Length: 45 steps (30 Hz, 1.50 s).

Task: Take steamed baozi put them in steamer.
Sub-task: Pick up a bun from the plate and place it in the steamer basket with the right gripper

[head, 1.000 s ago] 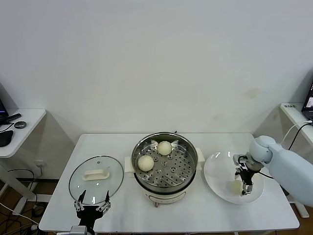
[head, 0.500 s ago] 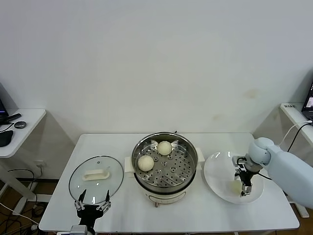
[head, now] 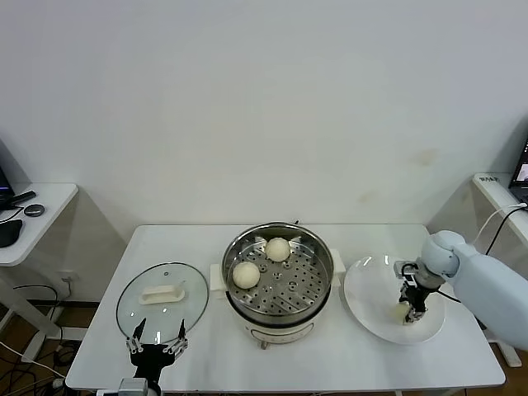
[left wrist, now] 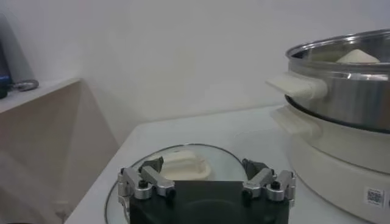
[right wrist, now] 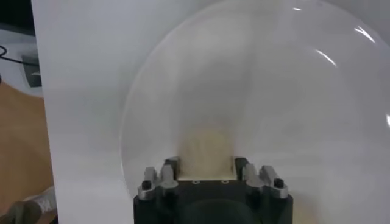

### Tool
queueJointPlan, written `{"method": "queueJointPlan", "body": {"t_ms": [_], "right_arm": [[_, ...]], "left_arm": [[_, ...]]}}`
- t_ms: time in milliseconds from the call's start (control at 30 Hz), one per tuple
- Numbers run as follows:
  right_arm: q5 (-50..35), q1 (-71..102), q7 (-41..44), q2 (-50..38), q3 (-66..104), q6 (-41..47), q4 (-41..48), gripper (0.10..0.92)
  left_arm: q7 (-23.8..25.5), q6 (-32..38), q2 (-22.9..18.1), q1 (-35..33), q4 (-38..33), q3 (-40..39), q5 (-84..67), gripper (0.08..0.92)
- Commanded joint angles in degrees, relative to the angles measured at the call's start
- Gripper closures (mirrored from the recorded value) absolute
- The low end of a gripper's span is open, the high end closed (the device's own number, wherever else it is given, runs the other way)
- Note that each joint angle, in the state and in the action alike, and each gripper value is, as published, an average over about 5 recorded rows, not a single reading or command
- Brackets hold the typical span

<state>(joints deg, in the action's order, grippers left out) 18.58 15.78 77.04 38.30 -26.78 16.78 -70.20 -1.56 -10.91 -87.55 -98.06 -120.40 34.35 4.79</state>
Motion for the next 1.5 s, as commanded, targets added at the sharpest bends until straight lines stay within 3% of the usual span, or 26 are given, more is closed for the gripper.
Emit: {"method": "queueJointPlan", "body": {"t_ms": [33,267,467,533,733,833,1033,1200,1500], "right_arm": [[-3.3,-5.27,0.66,0.05,-0.36,0.52,-1.31,0.562],[-17.75,-29.08,2.65,4.65,-13.56,2.66,-2.84,0.575],[-27.41,-43.74,4.94,10.51,-22.74,-1.52,-2.5,0.572],[-30.77,-46.19,5.46,12.26,-24.33,-7.79,-1.83,0.572],[-39.0,-50.3,3.78,17.97,-30.14,-37.41,1.89,0.574],[-37.33,-50.82,3.31,18.99,-31.96,-46.06,0.06,0.572],[-21.31,-48.31,3.37,19.74,-31.73,-55.58,-9.4,0.569],[-14.43,-44.66,2.09,22.53,-31.79,-63.07,-12.49,0.567],[-8.58,-39.63,1.61,24.94,-33.81,-64.18,-16.52,0.567]], "left_arm": [[0.03,-0.05,-0.21,0.62,-0.24,-0.09,0.07,0.177],[-0.86,1.11,-1.81,1.61,-0.97,-0.14,3.03,0.177],[-1.66,1.81,-2.29,1.1,-2.01,-0.32,2.94,0.177],[-1.89,1.96,-2.4,1.03,-2.26,-0.28,2.94,0.177],[-2.07,2.0,-2.87,0.24,-3.81,-0.25,2.95,0.177],[-2.15,2.03,-3.08,-0.31,-4.47,-0.12,2.97,0.177],[-2.48,2.2,-3.43,-1.06,-5.7,-0.19,2.93,0.177],[-2.83,2.36,-3.87,-1.41,-6.2,-0.82,3.03,0.177],[-2.95,2.42,-3.91,-1.92,-6.78,-1.0,2.93,0.177]]}}
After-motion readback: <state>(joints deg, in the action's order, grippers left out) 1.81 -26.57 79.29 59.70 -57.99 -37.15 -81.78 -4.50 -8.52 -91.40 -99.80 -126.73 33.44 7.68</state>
